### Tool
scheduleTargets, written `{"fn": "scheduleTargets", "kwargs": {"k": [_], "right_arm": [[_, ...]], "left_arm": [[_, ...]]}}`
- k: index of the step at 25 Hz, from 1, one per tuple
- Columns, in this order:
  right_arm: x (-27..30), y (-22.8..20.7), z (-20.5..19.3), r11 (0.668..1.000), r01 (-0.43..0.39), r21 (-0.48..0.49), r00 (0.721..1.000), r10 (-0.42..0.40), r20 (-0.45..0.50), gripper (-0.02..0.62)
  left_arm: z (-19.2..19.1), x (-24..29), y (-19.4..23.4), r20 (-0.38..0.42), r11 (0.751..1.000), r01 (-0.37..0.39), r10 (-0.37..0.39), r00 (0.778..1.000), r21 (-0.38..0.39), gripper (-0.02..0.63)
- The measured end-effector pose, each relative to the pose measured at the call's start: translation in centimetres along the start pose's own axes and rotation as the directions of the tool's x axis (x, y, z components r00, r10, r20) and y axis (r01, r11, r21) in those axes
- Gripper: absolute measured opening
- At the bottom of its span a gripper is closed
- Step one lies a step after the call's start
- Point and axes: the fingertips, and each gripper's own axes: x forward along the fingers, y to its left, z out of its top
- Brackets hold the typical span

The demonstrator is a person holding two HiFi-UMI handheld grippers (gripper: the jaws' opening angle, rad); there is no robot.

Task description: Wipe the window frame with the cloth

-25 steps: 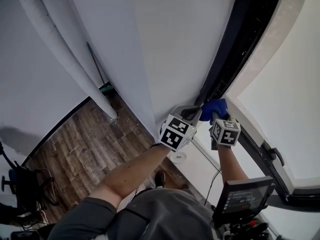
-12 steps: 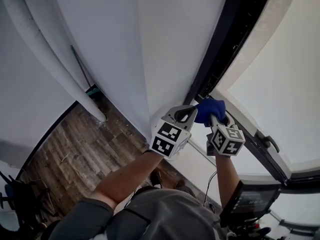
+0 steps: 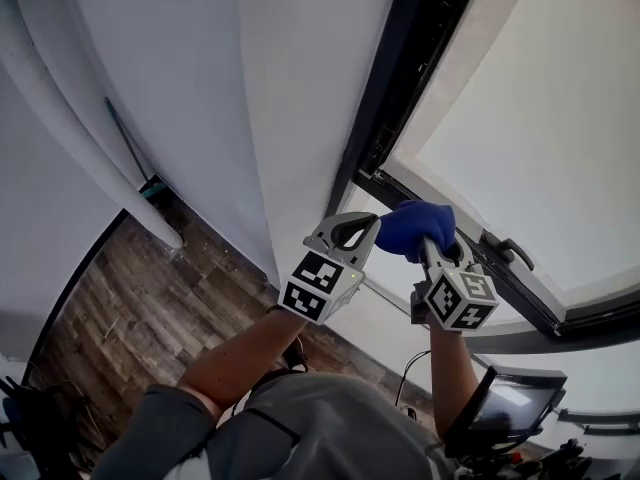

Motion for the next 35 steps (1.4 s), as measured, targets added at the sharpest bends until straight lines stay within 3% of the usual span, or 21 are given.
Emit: {"fn": "scheduleTargets", "kwargs": {"k": [6, 14, 22, 28, 35], "right_arm": [[-7.0, -3.1, 1.7, 0.998, 0.057, 0.015, 0.997, -0.057, 0.053, 0.126], [-19.6, -9.6, 2.9, 0.98, 0.197, 0.038, 0.972, -0.201, 0.125, 0.127], [-29.1, -12.9, 1.9, 0.962, 0.27, 0.038, 0.951, -0.273, 0.148, 0.126], [-31.4, -13.7, 2.2, 0.941, 0.337, 0.036, 0.925, -0.338, 0.171, 0.126], [-32.2, -13.5, 4.1, 0.918, 0.396, 0.029, 0.894, -0.393, 0.214, 0.126]], "left_arm": [[0.9, 0.4, -5.3, 0.001, 0.999, 0.044, -0.044, 0.999, 0.004, 0.009], [3.0, 1.4, -16.3, 0.018, 0.983, 0.176, -0.177, 0.984, 0.048, 0.009], [4.4, 1.3, -23.8, 0.008, 0.963, 0.247, -0.249, 0.969, 0.105, 0.009], [4.7, 1.5, -25.8, -0.006, 0.936, 0.313, -0.317, 0.949, 0.161, 0.009], [6.8, 2.3, -25.0, 0.025, 0.924, 0.349, -0.357, 0.934, 0.154, 0.009]]}}
